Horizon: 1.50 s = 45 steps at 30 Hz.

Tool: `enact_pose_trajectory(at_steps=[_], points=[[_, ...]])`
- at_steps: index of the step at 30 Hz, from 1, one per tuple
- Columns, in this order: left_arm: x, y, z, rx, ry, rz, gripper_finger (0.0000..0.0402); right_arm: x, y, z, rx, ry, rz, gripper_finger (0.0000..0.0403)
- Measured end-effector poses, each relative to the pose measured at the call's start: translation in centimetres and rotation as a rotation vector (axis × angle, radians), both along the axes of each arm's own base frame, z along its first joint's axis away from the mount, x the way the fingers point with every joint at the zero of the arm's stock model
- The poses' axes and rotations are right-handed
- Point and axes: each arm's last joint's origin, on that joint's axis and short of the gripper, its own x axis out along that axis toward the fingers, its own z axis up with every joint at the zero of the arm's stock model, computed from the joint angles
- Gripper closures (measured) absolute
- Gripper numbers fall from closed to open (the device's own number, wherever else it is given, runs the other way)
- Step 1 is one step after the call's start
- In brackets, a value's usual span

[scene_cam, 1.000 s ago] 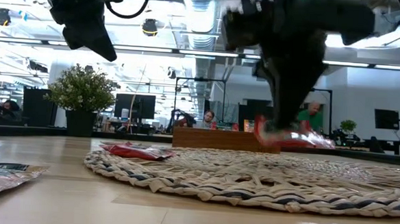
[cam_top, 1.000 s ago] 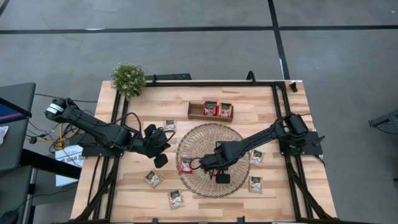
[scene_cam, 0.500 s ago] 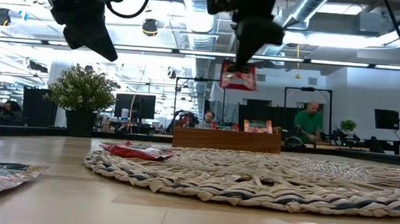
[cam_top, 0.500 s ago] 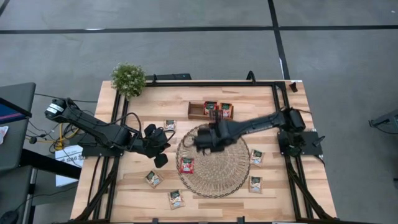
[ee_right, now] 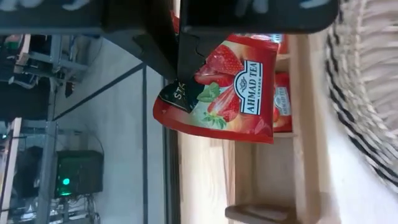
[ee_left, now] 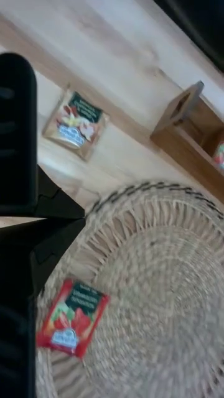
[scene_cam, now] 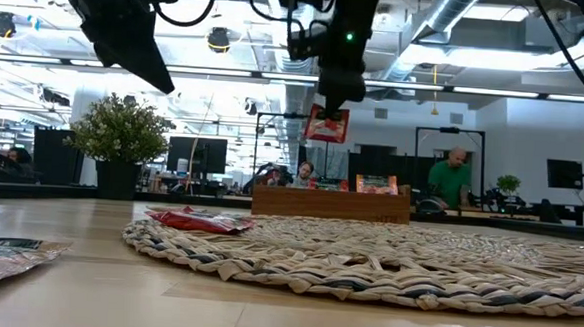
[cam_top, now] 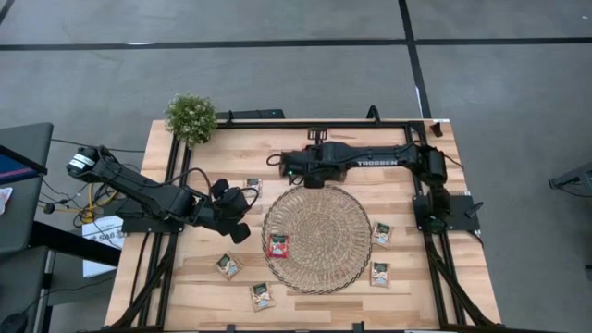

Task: Pick & Place Tea
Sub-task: Put the red tea bag into the middle section of the wooden organizer

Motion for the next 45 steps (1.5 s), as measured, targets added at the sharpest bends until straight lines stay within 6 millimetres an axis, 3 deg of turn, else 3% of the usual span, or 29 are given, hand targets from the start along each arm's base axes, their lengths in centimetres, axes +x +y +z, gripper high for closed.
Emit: enact_pose_trajectory(at_steps=[8, 15, 20, 45], points=[[-0.4, 0.2, -0.3, 0.011, 0.048, 0.014, 0.0401, 1.0, -1.9, -1.8, -0.006, 0.032, 0.002, 0.0403], [-0.5, 0.2, -0.3, 0.011, 0.052, 0.016, 0.0401, 2.0, -2.2, -5.7, -0.010, 0.153, 0.004, 0.0403], [-0.5, 0.2, -0.3, 0.008, 0.052, 0.018, 0.0401, 2.0, -3.0, -7.3, -0.005, 0.210, -0.026, 0.0403], [-0.5, 0.2, -0.3, -0.005, 0.050, 0.022, 0.0401, 2.1, -4.1, -7.8, 0.036, 0.153, -0.100, 0.0403]])
